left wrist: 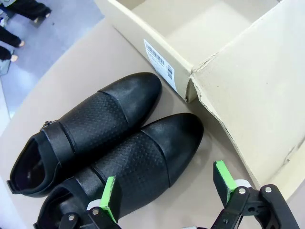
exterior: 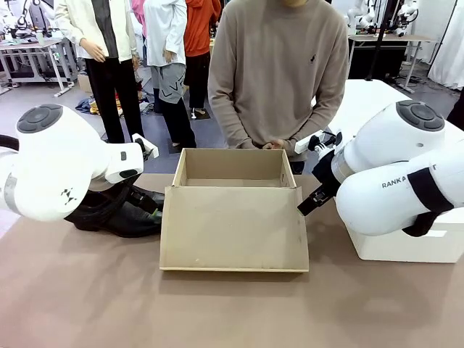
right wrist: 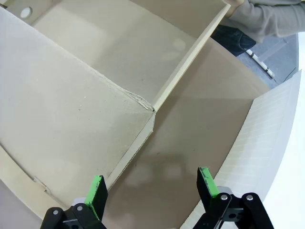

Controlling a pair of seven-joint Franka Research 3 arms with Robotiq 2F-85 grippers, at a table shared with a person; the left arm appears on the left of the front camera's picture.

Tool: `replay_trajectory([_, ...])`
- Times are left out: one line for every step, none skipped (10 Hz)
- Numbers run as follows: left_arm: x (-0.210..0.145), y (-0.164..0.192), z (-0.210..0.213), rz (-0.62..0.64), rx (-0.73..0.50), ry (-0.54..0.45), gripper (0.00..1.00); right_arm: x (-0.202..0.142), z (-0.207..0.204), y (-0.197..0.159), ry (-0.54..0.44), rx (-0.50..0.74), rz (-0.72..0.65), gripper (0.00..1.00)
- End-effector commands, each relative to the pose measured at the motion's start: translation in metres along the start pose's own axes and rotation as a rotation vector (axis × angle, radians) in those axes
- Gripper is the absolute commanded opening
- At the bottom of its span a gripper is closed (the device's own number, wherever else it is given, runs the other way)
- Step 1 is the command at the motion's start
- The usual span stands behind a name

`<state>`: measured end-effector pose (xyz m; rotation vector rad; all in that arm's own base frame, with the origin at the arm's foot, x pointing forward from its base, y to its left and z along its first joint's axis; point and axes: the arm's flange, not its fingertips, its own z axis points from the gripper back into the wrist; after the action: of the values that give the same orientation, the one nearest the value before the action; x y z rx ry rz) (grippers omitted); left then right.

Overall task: Pack the shoes into the box.
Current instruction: Place one shoe of the Shoes into the Shoes Box.

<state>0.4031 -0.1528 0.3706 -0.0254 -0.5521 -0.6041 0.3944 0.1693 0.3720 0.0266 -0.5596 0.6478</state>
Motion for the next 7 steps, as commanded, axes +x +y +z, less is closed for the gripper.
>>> replay_trajectory([0.0, 0.0, 0.0, 0.0, 0.0, 0.0, 1.0, 0.0, 0.0, 0.0, -0.001, 0.0, -0.001, 1.0])
replay_trajectory([0.0, 0.0, 0.0, 0.0, 0.0, 0.0, 1.0, 0.0, 0.0, 0.0, -0.001, 0.0, -0.001, 1.0])
replay_trajectory([0.0, 0.0, 0.0, 0.0, 0.0, 0.0, 1.0, 0.0, 0.0, 0.0, -0.001, 0.0, -0.001, 1.0])
replay_trajectory([0.0, 0.0, 0.0, 0.0, 0.0, 0.0, 1.0, 0.0, 0.0, 0.0, -0.001, 0.0, -0.001, 1.0])
replay_trajectory([0.0, 0.0, 0.0, 0.0, 0.0, 0.0, 1.0, 0.0, 0.0, 0.0, -0.001, 0.0, -0.001, 1.0])
replay_trajectory([0.003, 0.002, 0.005, 0.004, 0.005, -0.005, 1.0, 0.0, 0.0, 0.0, 0.0, 0.0, 0.0, 1.0])
replay_trajectory([0.007, 0.004, 0.013, -0.006, 0.014, -0.017, 1.0, 0.006, 0.008, -0.002, -0.009, 0.01, -0.003, 1.0])
